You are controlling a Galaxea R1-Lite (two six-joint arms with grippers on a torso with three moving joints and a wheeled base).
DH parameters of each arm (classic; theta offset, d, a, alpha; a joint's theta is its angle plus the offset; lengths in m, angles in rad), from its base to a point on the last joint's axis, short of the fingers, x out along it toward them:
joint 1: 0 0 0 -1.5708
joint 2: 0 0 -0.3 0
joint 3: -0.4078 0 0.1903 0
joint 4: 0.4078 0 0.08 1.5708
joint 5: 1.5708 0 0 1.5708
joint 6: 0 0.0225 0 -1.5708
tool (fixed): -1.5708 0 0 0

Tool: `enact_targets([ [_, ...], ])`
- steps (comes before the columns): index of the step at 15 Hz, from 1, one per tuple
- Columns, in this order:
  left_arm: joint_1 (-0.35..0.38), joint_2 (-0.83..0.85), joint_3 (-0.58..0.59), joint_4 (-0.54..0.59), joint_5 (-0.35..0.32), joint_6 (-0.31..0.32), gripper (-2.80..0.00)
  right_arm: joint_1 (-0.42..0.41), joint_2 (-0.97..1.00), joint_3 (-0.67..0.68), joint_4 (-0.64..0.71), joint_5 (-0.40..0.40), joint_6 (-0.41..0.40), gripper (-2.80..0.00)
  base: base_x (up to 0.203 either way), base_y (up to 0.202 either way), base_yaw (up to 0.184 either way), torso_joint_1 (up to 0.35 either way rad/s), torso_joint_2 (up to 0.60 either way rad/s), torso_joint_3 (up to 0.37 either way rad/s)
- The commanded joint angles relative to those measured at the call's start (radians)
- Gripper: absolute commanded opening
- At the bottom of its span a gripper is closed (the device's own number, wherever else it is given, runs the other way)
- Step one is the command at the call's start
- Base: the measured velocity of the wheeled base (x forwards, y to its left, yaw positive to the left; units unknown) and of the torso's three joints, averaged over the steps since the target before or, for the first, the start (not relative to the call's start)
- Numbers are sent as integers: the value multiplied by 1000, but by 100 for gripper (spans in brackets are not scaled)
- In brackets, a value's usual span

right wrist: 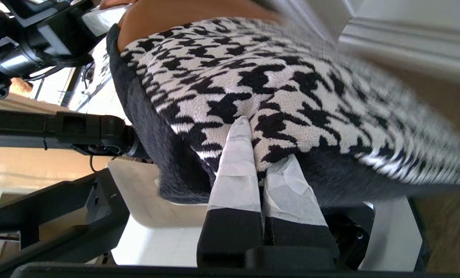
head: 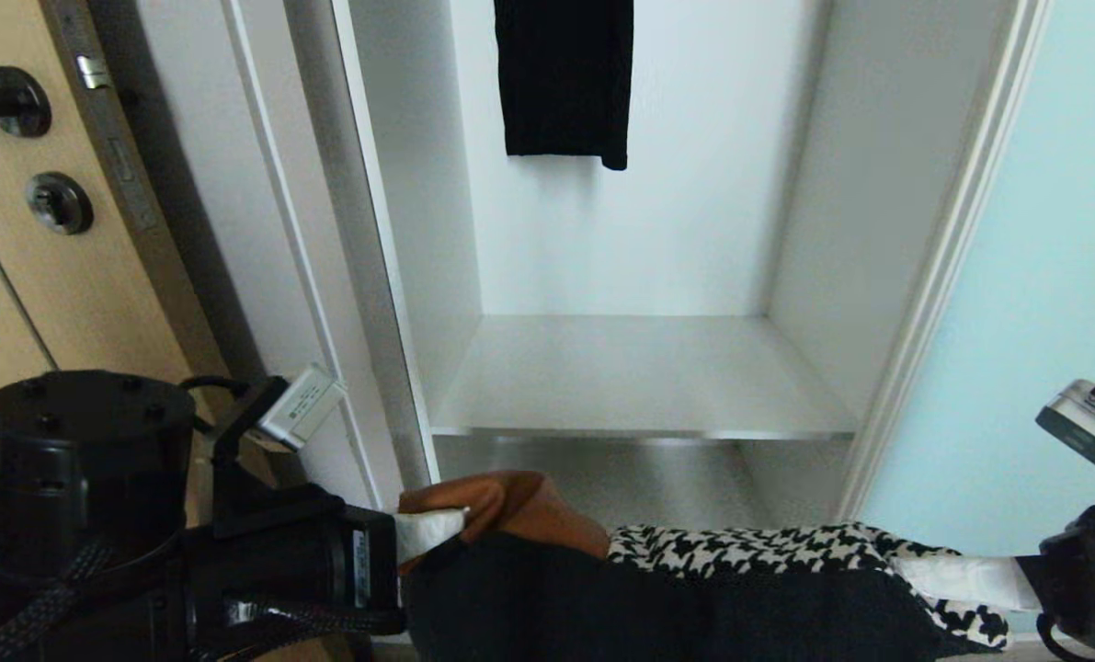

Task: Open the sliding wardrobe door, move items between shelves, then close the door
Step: Place the pillow on the lower shelf

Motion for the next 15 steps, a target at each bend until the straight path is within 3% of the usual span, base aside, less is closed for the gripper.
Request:
enact_targets([
  [1, 0, 19, 4, -6, 0, -4, -280, 1, -11, 6, 0, 4, 3, -280, -192, 0, -2, 2, 0, 2],
  [10, 0, 21, 7, -7, 4, -7, -280, 1, -21, 8, 0, 7, 24, -280, -193, 0, -1, 2, 4, 0],
  [15, 0, 49, 17, -8, 38, -7, -280, 1, -14, 10, 0, 11, 24, -280, -23, 0, -1, -1, 0, 0],
])
